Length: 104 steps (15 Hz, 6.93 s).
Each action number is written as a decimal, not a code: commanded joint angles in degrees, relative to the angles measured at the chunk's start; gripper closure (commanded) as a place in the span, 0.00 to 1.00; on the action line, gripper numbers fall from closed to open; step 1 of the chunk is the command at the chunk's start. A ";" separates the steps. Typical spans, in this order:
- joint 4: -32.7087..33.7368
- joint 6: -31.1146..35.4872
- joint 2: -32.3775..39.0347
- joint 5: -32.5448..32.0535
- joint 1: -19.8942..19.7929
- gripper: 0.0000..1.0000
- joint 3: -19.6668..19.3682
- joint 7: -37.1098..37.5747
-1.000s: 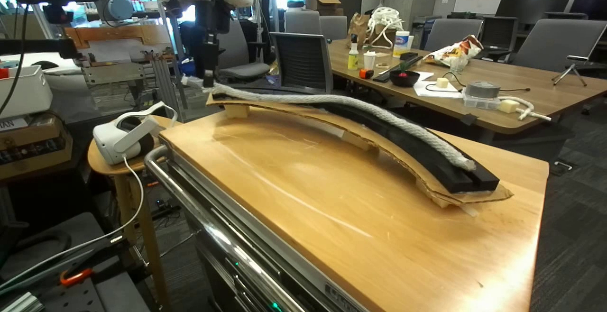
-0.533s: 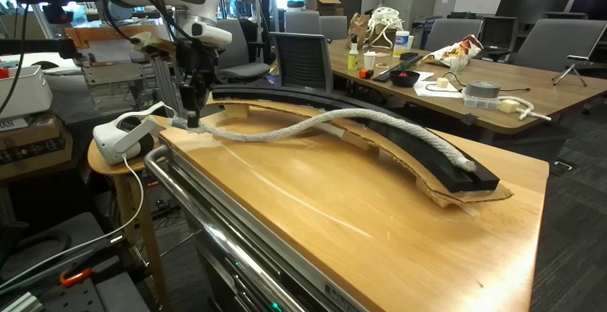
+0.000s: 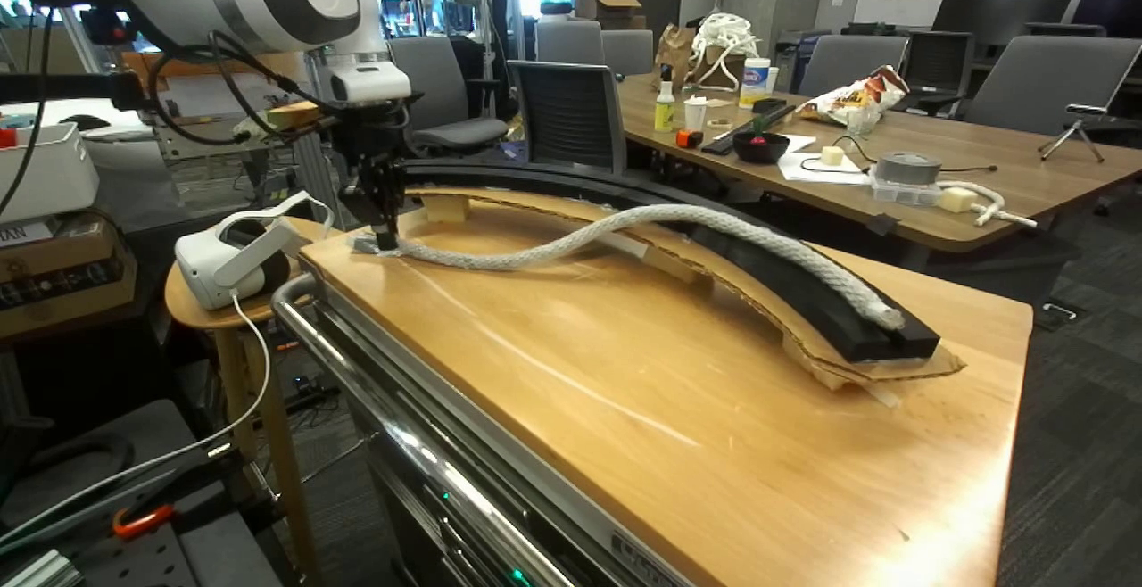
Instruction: Take the white rope off the black metallic rail
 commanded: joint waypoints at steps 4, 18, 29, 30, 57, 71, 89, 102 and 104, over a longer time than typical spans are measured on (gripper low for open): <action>-4.21 14.89 -0.58 -14.60 -0.73 0.96 -0.65 16.22; 5.35 17.29 7.02 -10.16 -1.44 0.95 -0.19 -3.68; 8.24 11.92 7.65 9.74 -5.02 0.95 2.66 -30.34; 7.90 10.04 6.74 12.52 -5.48 0.95 3.01 -34.12; 13.88 -15.71 -12.23 7.76 -12.07 0.00 -2.78 -27.76; 13.96 -15.65 -12.86 5.43 -20.09 0.00 -8.12 -16.20; 22.19 -15.66 0.44 8.83 -24.10 0.00 -14.31 -6.65; 28.33 -12.68 11.04 9.34 -22.80 0.07 -16.62 8.55; 28.59 -12.93 11.56 9.34 -22.78 0.34 -16.68 9.43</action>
